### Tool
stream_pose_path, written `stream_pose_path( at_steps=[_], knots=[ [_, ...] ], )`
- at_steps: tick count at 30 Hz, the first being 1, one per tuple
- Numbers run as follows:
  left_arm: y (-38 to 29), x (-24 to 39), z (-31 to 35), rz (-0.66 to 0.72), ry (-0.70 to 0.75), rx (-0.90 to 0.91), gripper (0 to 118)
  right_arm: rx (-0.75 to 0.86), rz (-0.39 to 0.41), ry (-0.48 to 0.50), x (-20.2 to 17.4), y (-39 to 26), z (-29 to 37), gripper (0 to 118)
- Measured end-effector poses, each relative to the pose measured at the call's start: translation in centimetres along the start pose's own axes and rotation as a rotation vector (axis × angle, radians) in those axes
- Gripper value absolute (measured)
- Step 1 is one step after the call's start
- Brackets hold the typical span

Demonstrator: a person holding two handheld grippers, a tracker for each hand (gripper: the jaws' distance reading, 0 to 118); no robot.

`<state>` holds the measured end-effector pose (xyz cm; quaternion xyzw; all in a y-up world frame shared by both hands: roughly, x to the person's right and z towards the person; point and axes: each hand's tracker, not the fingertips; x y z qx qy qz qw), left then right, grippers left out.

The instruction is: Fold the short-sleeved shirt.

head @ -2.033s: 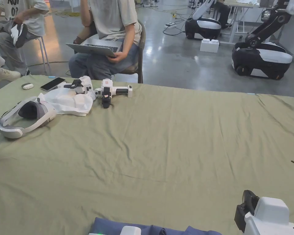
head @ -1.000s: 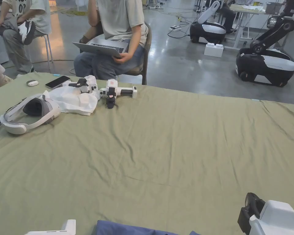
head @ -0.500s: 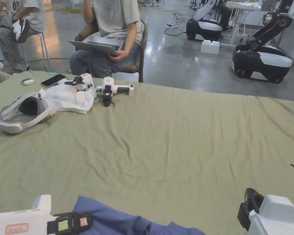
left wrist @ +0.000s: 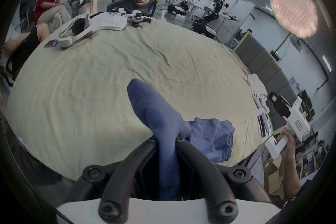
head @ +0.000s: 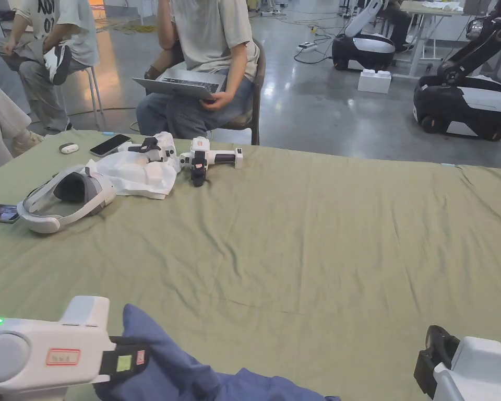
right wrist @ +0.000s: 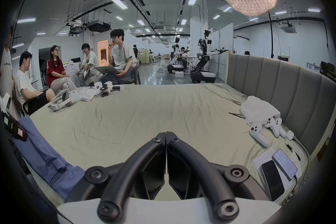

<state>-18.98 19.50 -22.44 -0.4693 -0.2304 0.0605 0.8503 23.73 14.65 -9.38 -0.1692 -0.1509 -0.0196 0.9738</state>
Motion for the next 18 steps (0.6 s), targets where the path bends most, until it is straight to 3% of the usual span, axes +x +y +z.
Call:
stream_pose_path(
  at_steps=[9,18],
  knots=[
    [-0.9,6.3,-3.8,-0.065,-0.107,-0.061,6,-0.007,-0.006,-0.019,1.1,-0.4,0.4,0],
    [-3.1,12.1,-10.6,-0.038,-0.196,-0.128,7,-0.014,-0.008,-0.048,2.3,-0.4,0.9,0]
  ],
)
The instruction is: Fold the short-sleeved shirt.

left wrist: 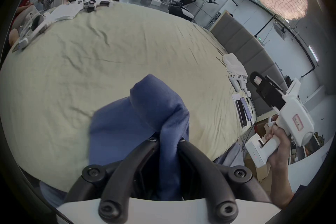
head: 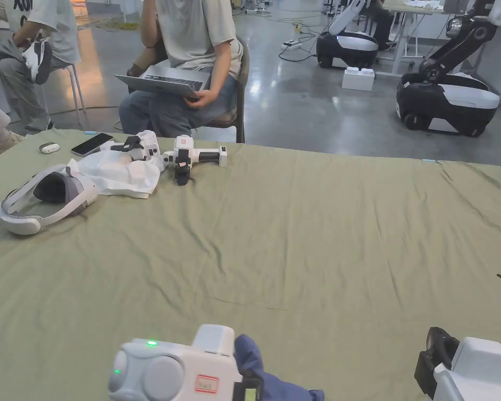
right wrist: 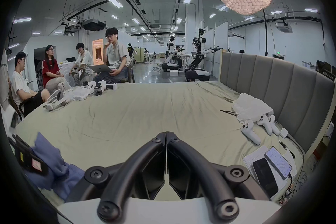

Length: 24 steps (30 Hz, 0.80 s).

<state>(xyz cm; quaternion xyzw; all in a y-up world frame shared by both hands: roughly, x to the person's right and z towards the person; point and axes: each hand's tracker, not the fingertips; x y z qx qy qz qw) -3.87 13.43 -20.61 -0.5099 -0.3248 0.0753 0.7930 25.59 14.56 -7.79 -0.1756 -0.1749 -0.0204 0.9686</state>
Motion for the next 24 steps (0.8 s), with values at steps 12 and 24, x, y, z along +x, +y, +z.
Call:
stream_pose_path(
  at_steps=[12,24],
  knots=[
    [-2.8,3.2,-8.1,-0.099,0.064,-0.089,40,-0.019,0.003,-0.013,0.4,-0.4,0.0,0],
    [-0.4,0.4,-5.0,-0.027,-0.036,-0.019,10,-0.028,0.000,-0.016,0.8,-0.6,-0.1,0]
  ],
)
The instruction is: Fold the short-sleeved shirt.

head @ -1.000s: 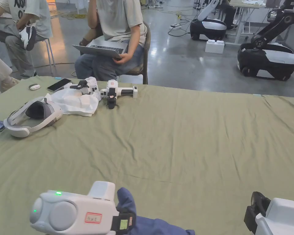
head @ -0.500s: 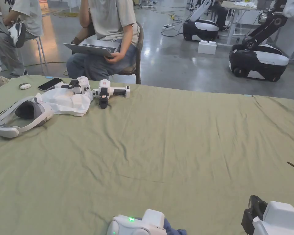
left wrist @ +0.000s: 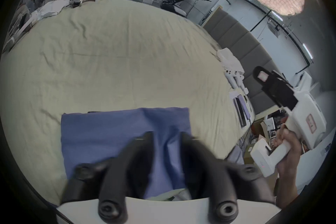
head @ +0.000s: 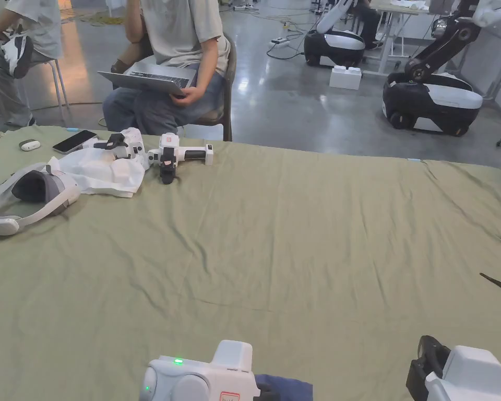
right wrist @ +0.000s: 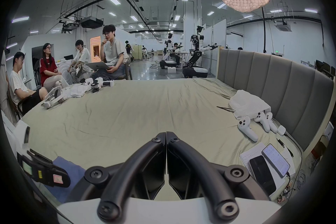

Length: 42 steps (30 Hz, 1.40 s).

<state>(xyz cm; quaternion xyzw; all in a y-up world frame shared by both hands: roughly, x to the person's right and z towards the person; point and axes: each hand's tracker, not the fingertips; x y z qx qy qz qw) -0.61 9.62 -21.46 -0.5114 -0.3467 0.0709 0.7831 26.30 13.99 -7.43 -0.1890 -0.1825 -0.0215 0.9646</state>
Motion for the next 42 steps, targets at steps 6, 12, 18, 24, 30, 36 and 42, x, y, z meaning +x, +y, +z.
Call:
stream_pose_path(
  at_steps=[6,12,18,24,30,36,42],
  knots=[
    [-2.2,-0.8,-5.5,0.050,-0.059,-0.108,6,-0.017,-0.001,0.002,-0.1,-0.6,-0.4,0],
    [-4.0,-1.0,-6.1,0.029,-0.054,-0.052,3,-0.018,-0.007,0.006,-0.3,-0.7,-0.4,0],
    [-2.7,-1.7,-1.0,-0.052,-0.009,0.081,3,0.018,0.000,0.018,-1.4,0.0,-0.3,0],
    [-0.3,-3.1,6.1,-0.182,0.290,0.474,3,0.063,0.013,0.042,-3.4,1.3,-0.6,0],
    [1.1,-3.9,11.8,-0.270,0.572,0.844,3,0.170,0.017,0.056,-5.2,3.5,-0.4,0],
    [1.8,-5.4,14.9,-0.231,0.698,1.003,3,0.296,0.018,0.060,-6.4,5.6,1.0,0],
    [1.0,-5.6,16.7,-0.190,0.692,1.034,3,0.350,0.042,0.053,-7.0,6.5,2.7,0]
  ],
)
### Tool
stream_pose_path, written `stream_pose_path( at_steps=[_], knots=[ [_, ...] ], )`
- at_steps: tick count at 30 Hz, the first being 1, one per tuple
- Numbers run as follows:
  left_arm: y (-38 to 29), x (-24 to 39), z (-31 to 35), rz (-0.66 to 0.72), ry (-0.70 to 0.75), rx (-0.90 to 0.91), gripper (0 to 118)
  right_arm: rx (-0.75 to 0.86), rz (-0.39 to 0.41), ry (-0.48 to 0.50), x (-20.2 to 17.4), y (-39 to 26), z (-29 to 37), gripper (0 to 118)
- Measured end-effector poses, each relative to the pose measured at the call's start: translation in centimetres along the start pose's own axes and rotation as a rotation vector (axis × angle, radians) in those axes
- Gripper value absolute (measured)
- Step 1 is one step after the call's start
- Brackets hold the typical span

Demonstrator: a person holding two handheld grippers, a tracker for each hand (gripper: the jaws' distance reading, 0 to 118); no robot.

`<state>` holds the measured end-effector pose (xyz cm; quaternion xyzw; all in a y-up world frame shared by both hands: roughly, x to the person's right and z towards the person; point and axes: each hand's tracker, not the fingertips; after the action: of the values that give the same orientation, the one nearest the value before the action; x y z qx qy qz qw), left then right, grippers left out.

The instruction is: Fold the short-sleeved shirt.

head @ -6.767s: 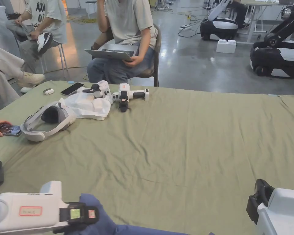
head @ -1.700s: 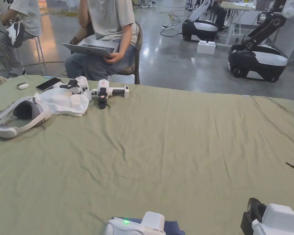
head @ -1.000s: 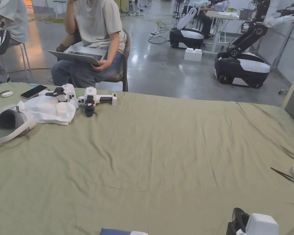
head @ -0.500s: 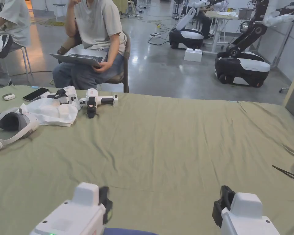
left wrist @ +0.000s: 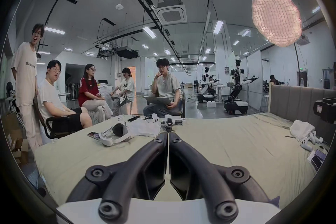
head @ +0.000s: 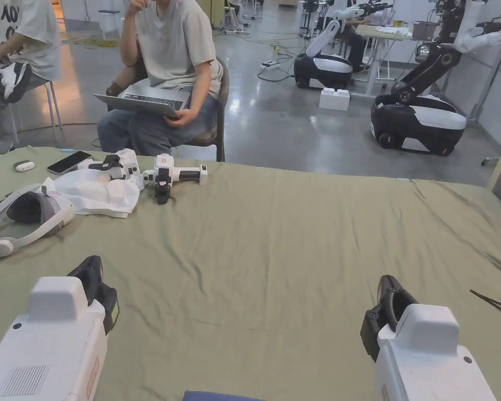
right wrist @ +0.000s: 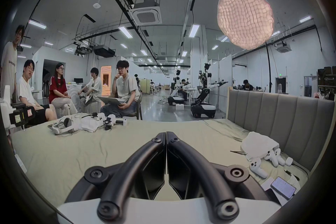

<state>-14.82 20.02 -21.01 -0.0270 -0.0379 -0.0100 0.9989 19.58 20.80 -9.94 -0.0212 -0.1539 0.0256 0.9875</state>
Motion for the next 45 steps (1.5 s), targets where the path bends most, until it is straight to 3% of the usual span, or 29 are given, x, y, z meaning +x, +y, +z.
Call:
stream_pose_path(
  at_steps=[6,13,19,22,27,33,36,38,40,41,45],
  knots=[
    [-0.3,-0.5,1.1,0.004,-0.023,-0.008,3,-0.126,-0.015,0.082,-2.5,-2.8,2.8,0],
    [-2.0,-1.2,2.0,0.013,-0.054,-0.064,3,-0.413,-0.001,0.218,-7.5,-12.1,3.6,0],
    [-3.8,-2.0,3.1,0.010,-0.063,-0.120,3,-0.588,0.008,0.147,-7.8,-18.1,1.0,0],
    [-4.6,-2.3,3.2,0.041,-0.080,-0.164,3,-0.654,-0.024,0.155,-7.0,-20.5,0.6,0],
    [-6.2,-2.3,2.2,0.061,-0.201,-0.303,3,-0.617,-0.014,0.155,-7.0,-20.5,1.3,0],
    [-10.0,-1.8,-1.3,0.158,-0.451,-0.621,7,-0.620,-0.032,0.163,-6.6,-20.7,1.2,0],
    [-12.4,-1.7,-3.3,0.220,-0.574,-0.781,23,-0.618,-0.030,0.167,-6.7,-20.6,1.3,0],
    [-13.9,-1.9,-4.8,0.346,-0.642,-0.885,42,-0.616,-0.024,0.170,-6.6,-20.6,1.4,0],
    [-15.4,-2.2,-6.1,0.458,-0.697,-0.962,69,-0.616,-0.025,0.173,-6.6,-20.6,1.4,0],
    [-16.1,-2.3,-6.9,0.500,-0.720,-1.003,75,-0.615,-0.025,0.174,-6.6,-20.6,1.4,0],
    [-18.3,-2.0,-8.1,0.606,-0.825,-1.091,81,-0.613,-0.023,0.180,-6.5,-20.6,1.4,0]
  ],
)
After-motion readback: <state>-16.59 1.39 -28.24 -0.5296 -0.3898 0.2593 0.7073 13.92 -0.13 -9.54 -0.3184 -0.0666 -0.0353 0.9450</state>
